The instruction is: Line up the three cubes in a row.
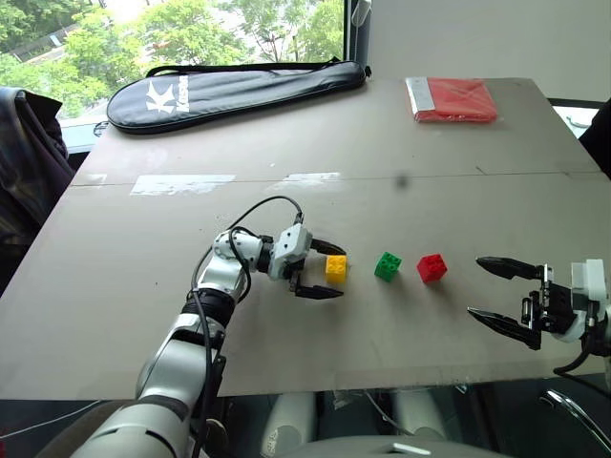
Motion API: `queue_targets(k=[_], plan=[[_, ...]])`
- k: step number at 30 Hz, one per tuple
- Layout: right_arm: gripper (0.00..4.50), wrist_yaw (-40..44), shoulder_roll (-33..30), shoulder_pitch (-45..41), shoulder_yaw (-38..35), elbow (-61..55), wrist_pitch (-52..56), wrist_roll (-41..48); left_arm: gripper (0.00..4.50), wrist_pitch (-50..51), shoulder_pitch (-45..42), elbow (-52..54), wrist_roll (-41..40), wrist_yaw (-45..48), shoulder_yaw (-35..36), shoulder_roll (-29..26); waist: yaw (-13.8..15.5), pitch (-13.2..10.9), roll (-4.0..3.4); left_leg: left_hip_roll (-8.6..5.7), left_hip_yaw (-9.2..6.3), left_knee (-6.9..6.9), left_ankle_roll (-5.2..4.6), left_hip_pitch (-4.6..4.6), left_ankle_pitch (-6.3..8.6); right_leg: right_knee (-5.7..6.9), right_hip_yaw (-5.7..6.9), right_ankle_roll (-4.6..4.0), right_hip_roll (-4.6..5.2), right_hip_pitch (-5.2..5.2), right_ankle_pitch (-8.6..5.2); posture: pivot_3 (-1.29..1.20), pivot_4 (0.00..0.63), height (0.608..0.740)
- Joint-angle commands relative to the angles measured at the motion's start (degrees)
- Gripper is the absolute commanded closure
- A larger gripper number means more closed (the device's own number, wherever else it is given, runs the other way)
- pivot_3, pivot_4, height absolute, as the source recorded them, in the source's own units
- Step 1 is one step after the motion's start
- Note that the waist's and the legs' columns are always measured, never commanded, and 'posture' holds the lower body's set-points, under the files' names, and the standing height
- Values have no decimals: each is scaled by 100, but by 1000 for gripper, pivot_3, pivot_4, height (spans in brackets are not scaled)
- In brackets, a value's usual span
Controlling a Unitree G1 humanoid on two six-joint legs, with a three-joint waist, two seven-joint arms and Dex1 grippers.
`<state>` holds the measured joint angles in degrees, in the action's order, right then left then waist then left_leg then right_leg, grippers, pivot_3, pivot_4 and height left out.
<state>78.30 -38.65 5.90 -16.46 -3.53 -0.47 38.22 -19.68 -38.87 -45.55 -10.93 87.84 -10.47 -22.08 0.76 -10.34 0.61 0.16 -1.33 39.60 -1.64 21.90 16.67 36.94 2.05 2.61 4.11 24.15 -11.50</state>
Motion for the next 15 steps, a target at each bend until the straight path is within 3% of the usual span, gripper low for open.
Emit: queue_targets(k=[1,9,15], plan=[[0,20,-34,-49,-115,-129,-80,24,109,-102,-47,-32,13,-136,121,33,0,0,0,0,0,0,0,0,0,0,0,0,0,0,0,0,150,694],[0,-5,17,-115,-58,-102,-107,-27,109,79,186,483,-169,-273,262,7,-2,0,0,1,-1,0,0,0,0,0,0,0,0,0,0,0,150,694],[0,-380,197,76,-127,-625,85,155,109,974,702,2120,-653,-291,420,-387,-8,0,-1,5,-4,0,0,1,0,1,0,-1,0,1,0,0,150,694]])
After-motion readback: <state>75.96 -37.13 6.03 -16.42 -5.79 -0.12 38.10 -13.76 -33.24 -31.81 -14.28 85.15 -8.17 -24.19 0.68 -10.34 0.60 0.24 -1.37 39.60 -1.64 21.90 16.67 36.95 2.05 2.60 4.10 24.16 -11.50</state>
